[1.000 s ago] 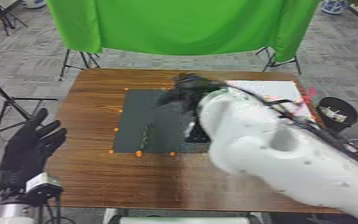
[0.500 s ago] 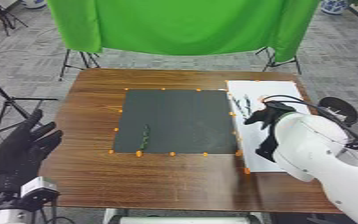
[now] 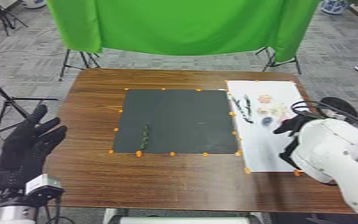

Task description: Arrange flowers

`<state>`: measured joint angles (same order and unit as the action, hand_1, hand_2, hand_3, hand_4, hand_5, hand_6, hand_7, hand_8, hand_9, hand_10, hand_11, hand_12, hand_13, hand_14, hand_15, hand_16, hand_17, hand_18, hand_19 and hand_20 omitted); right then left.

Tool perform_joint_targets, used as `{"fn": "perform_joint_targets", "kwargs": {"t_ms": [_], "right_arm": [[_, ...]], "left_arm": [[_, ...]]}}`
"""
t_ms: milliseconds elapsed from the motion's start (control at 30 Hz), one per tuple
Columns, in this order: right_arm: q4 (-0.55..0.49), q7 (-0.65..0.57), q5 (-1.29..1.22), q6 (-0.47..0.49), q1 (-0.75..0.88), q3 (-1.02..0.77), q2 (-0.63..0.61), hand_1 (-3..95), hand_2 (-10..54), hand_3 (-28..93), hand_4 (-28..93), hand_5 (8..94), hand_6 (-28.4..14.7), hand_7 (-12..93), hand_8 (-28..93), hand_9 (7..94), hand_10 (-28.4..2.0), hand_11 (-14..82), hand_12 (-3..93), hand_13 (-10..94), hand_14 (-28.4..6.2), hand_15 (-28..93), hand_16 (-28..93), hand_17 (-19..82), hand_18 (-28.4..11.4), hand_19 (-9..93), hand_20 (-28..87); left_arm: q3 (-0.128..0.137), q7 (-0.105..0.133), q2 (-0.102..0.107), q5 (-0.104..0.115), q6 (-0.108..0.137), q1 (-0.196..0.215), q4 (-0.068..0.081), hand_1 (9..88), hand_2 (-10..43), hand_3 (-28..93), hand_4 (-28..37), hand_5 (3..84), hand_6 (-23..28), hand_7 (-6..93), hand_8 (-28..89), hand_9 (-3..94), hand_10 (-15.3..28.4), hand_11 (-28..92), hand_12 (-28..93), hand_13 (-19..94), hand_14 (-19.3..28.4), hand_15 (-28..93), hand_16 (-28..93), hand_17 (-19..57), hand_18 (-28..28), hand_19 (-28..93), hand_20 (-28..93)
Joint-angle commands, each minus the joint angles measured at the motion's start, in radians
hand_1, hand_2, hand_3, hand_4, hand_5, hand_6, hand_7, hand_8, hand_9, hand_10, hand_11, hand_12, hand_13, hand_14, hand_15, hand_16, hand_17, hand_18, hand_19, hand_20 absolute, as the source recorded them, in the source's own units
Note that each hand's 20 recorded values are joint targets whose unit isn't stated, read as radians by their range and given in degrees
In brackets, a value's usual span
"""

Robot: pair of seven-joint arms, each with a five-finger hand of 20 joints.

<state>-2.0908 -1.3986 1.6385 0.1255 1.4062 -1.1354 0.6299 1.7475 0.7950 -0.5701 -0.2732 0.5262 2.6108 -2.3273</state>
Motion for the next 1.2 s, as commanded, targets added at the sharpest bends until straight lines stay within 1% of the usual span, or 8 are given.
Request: {"fn": "perform_joint_targets", "kwargs": {"t_ms": [33,300,333,367,433,833,967,1200], "right_arm": [[0.059,-0.055,-0.060,0.002,-0.012,-0.016,-0.017,33.7,2.3,65,-16,53.4,-23.6,5,-5,81.5,-28.4,20.9,13.7,77,-22.3,57,3,62,-22.3,84,-28],[0.098,-0.094,-0.078,0.037,-0.023,0.005,-0.018,39.0,2.0,62,-14,60.1,-28.3,9,-7,77.4,-28.4,26.3,10.0,74,-21.0,62,0,61,-20.1,84,-28],[0.096,-0.098,-0.075,0.039,-0.015,0.002,-0.018,40.0,1.8,62,-14,60.7,-28.4,10,-7,77.1,-28.4,27.0,9.6,74,-21.0,62,0,61,-19.9,83,-28],[0.094,-0.082,-0.056,0.029,-0.021,0.012,-0.024,41.3,1.8,62,-14,60.9,-28.4,10,-7,75.6,-28.4,29.9,9.5,73,-21.0,63,0,60,-19.6,83,-28],[0.065,-0.065,0.002,0.017,0.010,0.003,-0.035,42.4,1.8,61,-13,61.1,-28.4,10,-7,74.5,-28.4,32.6,8.3,72,-21.1,64,-1,59,-19.6,83,-28],[-0.019,-0.017,0.057,0.030,0.109,-0.105,-0.043,38.5,1.5,62,-14,54.5,-21.9,6,-5,85.0,-28.4,14.3,10.7,86,-15.8,49,2,71,-15.5,84,-28],[-0.003,-0.035,0.075,0.039,0.102,-0.088,-0.057,38.7,1.6,61,-13,54.9,-22.0,6,-5,83.9,-28.4,13.9,10.6,85,-15.9,48,2,71,-15.2,84,-28],[0.068,-0.100,0.013,0.115,0.022,-0.028,-0.056,42.3,0.7,59,-12,58.1,-25.4,7,-6,74.0,-28.4,6.8,2.9,77,-15.8,49,-2,70,-12.9,82,-28]], "left_arm": [[-0.002,0.006,-0.008,-0.011,0.001,-0.002,-0.003,29.8,6.6,64,-21.1,34.6,8.0,9.7,-8,31.6,18.7,27,11,21,25.6,54,-11,-7.1,25.7,51,5],[0.005,0.014,-0.014,-0.010,0.003,0.010,-0.006,29.8,6.6,64,-21.0,34.7,8.1,9.7,-8,31.7,18.7,27,11,21,25.6,54,-11,-7.1,25.8,51,5],[0.005,-0.008,-0.029,-0.025,0.000,0.008,-0.008,29.8,6.6,64,-20.9,34.7,8.1,9.7,-8,31.8,18.7,27,11,21,25.6,54,-11,-7.1,25.8,51,5],[-0.003,0.012,-0.019,-0.015,0.002,0.007,-0.005,29.8,6.6,64,-20.9,34.7,8.1,9.7,-8,31.8,18.7,27,11,21,25.6,54,-11,-7.0,25.8,51,5],[-0.005,-0.018,-0.036,-0.037,-0.005,-0.002,-0.005,29.8,6.6,64,-21.0,34.8,8.1,9.7,-8,31.9,18.8,27,11,21,25.6,54,-11,-7.0,25.8,51,5],[-0.013,-0.014,-0.038,-0.038,-0.007,-0.003,-0.003,29.8,6.6,64,-20.9,34.8,8.1,9.7,-8,32.0,18.7,28,11,21,25.7,54,-11,-7.0,25.8,51,5],[-0.017,-0.044,-0.061,-0.061,-0.017,-0.018,-0.001,29.8,6.6,64,-21.0,34.9,8.2,9.7,-8,32.0,18.8,28,11,21,25.7,54,-11,-7.0,25.8,51,5],[-0.022,-0.050,-0.064,-0.068,-0.017,-0.023,-0.003,29.8,6.5,64,-21.0,35.0,8.2,9.8,-8,32.1,18.8,28,11,21,25.7,54,-11,-7.0,25.8,51,5]]}}
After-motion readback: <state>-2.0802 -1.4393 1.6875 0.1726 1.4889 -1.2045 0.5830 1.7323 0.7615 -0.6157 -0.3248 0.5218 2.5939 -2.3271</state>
